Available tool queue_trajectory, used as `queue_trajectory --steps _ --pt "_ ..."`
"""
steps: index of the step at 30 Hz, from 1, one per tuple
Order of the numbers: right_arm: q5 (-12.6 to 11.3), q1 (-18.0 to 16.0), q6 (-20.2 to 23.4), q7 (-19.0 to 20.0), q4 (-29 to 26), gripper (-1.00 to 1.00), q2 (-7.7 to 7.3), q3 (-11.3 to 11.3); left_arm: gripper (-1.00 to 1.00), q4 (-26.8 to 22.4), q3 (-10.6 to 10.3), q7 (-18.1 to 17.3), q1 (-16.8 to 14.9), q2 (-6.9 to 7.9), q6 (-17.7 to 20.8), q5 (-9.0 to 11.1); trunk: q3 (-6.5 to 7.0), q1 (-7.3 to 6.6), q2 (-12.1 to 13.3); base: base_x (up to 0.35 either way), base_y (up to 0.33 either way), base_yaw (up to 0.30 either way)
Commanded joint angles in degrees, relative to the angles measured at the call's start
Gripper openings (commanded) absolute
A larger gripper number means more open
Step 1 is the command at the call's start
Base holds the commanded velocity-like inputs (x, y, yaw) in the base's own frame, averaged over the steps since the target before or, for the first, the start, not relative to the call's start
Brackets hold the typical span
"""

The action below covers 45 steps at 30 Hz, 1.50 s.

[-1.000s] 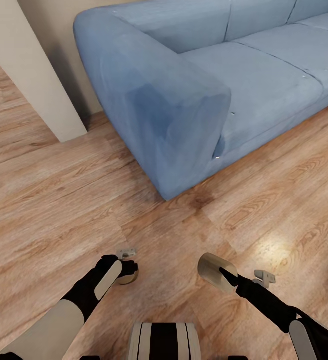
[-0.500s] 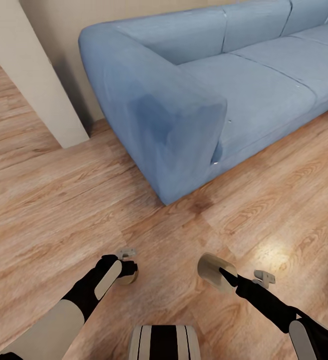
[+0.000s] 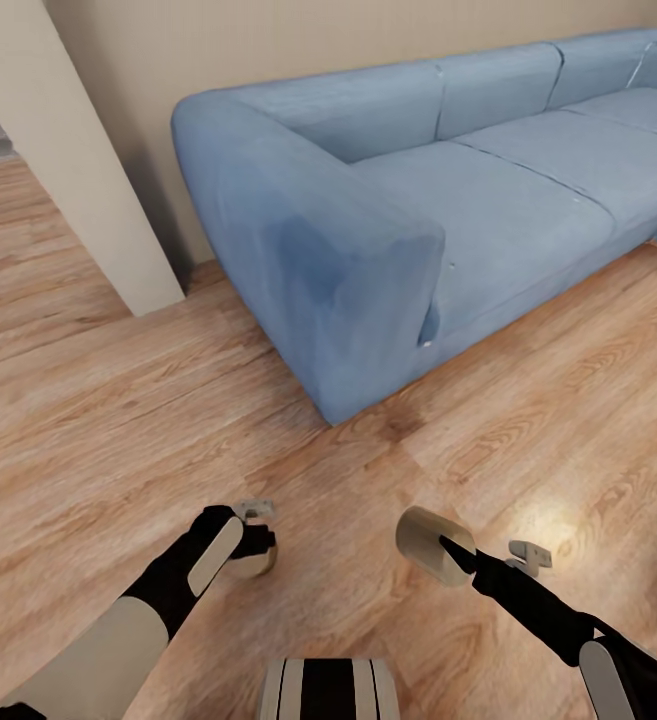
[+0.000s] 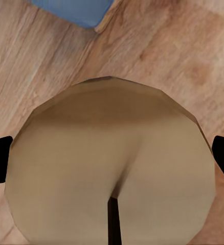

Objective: Place each of the two pumpkins and all three candles from the living room inside a cabinet in the living room (use any cabinet), then make sure every cabinet is closed, and position the cauldron so it is next to a table in the living room.

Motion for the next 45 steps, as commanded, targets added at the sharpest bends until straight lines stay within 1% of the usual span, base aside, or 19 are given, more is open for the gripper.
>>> queue_trajectory --steps 1,7,14,16,19,21,24,28,29,30,31,33,34,35,36,37,38,40,45 --pt "-0.2 0.0 0.4 0.1 0.0 -1.00 0.01 -0.1 -1.00 -0.1 -0.2 0.6 -0.2 0.08 0.8 0.6 0.19 -0.03 0.0 0.000 0.000 0.000" --pt "-0.2 0.0 0.4 0.1 0.0 -1.00 0.01 -0.1 -1.00 -0.4 -0.1 0.8 -1.1 0.17 5.5 0.6 1.52 -0.19 0.1 0.000 0.000 0.000" --pt "-0.1 0.0 0.4 0.0 0.1 -1.00 -0.07 -0.1 -1.00 -3.3 0.2 1.1 -1.2 0.31 7.3 0.5 3.07 -0.37 0.2 0.000 0.000 0.000" --pt "0.0 0.0 0.4 0.0 0.1 -1.00 -0.11 -0.2 -1.00 -3.9 0.5 1.1 -1.2 0.47 8.9 0.6 3.51 -0.42 0.2 0.000 0.000 0.000" --pt "0.3 0.0 0.5 -0.7 0.3 -1.00 -0.20 -0.2 -1.00 -6.1 2.0 1.2 -1.2 0.66 11.5 0.6 4.18 -0.50 0.2 0.000 0.000 0.000" --pt "0.3 -0.1 0.5 -2.3 0.4 -1.00 -0.20 -0.2 -1.00 -7.6 3.0 1.2 -1.1 0.70 12.8 0.6 4.62 -0.55 0.3 -0.037 0.000 0.000" --pt "0.4 -0.1 0.6 -6.5 0.6 -1.00 -0.16 0.4 -1.00 -9.0 3.8 1.2 -1.0 0.73 13.9 0.5 5.29 -0.62 0.3 -0.138 0.000 0.000" --pt "0.5 -0.1 2.9 -13.7 0.7 -1.00 0.14 0.8 -1.00 -9.6 4.1 1.2 -1.0 0.75 14.4 0.3 6.17 -0.73 0.4 -0.264 0.000 0.000" --pt "0.5 -0.2 3.4 -16.2 0.7 -1.00 0.25 1.2 -1.00 -9.7 4.2 1.2 -1.0 0.75 14.6 0.3 6.39 -0.75 0.4 -0.312 0.000 0.000" --pt "0.5 -0.3 3.8 -18.9 0.7 -1.00 0.32 2.0 -1.00 -9.7 4.2 1.2 -1.0 0.75 15.2 0.2 6.62 -0.78 0.4 -0.258 0.000 0.000" --pt "0.5 -0.3 3.9 -20.4 0.7 -1.00 0.35 2.6 -1.00 -9.7 4.2 1.2 -1.0 0.75 15.5 0.2 6.84 -0.81 0.4 -0.207 0.000 0.000" --pt "0.5 -0.3 4.2 -26.8 0.7 -1.00 0.45 5.7 -1.00 -9.7 4.2 1.4 -1.0 0.75 16.2 0.2 7.28 -0.86 0.4 -0.108 0.000 0.000" --pt "0.4 -0.3 4.2 -28.4 0.6 -1.00 0.47 6.5 -1.00 -9.8 4.2 1.6 -1.0 0.75 16.3 0.2 7.50 -0.88 0.4 -0.068 0.000 0.000" --pt "0.3 -0.4 4.3 -31.5 0.5 -1.00 0.51 8.0 -1.00 -9.8 4.2 2.2 -1.0 0.75 16.5 0.2 7.72 -0.91 0.5 -0.043 0.000 0.000" --pt "0.2 -0.4 4.2 -32.8 0.4 -1.00 0.53 8.7 -1.00 -9.8 4.2 2.6 -1.0 0.75 16.5 0.3 7.94 -0.93 0.5 -0.035 0.000 0.000" --pt "0.2 -0.4 4.2 -35.0 0.2 -1.00 0.56 10.2 -1.00 -9.8 4.2 3.2 -1.0 0.72 16.5 0.3 8.17 -0.96 0.5 -0.022 0.000 0.000" --pt "0.1 -0.4 4.2 -36.4 0.1 -1.00 0.58 11.4 -1.00 -9.9 4.2 3.7 -1.0 0.70 16.5 0.3 8.39 -0.99 0.5 -0.014 0.000 0.000" --pt "0.1 -0.5 4.2 -37.7 0.0 -1.00 0.60 12.6 -1.00 -10.0 4.2 4.1 -1.0 0.68 16.5 0.3 8.83 -1.04 0.5 -0.009 0.000 0.000" --pt "0.0 -0.5 4.2 -38.8 -0.2 -1.00 0.62 13.7 -1.00 -10.0 4.2 4.4 -1.0 0.66 16.5 0.3 9.94 -1.17 0.6 -0.004 0.000 0.000"
